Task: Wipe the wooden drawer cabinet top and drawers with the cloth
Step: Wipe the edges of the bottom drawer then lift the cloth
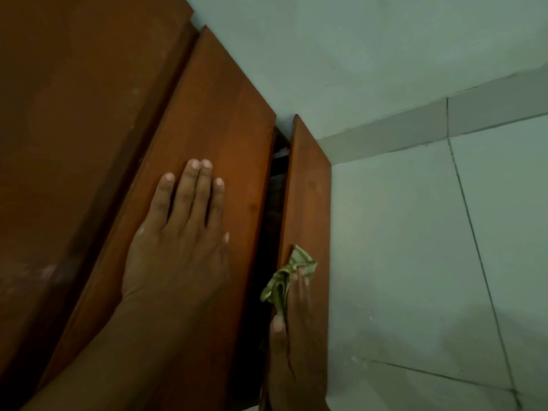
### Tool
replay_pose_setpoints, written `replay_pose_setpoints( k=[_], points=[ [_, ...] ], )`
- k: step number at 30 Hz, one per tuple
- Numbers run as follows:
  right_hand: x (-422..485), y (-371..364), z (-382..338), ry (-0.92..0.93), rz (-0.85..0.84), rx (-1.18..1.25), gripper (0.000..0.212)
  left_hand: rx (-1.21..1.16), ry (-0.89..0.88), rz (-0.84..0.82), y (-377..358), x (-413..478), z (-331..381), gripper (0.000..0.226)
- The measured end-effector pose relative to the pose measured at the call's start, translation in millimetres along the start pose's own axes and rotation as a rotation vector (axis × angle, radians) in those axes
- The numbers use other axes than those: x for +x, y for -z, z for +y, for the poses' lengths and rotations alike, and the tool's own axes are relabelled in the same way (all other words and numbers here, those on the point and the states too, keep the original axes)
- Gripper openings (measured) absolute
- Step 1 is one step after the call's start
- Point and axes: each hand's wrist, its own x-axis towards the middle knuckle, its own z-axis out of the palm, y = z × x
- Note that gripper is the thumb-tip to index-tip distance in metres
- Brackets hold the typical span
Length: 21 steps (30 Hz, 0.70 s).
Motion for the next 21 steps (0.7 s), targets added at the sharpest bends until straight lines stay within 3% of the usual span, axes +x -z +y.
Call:
replay_pose_setpoints(
  k=[6,9,14,21],
  points=[
    [40,5,14,-0.039,-0.208,0.026,0.06,0.061,-0.034,-0.045,-2,-1,0,0.07],
    [86,-2,22,-0.092,-0.227,0.036,0.059,0.055,-0.038,-0.063,-2,-1,0,0.07],
    [174,-15,36,-0.131,-0.175,0.028,0.074,0.061,-0.09,-0.104,1,4,1,0.069],
    [279,-6,50,-0.277,-0.088,0.027,0.046,0.072,-0.091,-0.104,-2,13,5,0.069]
  ],
)
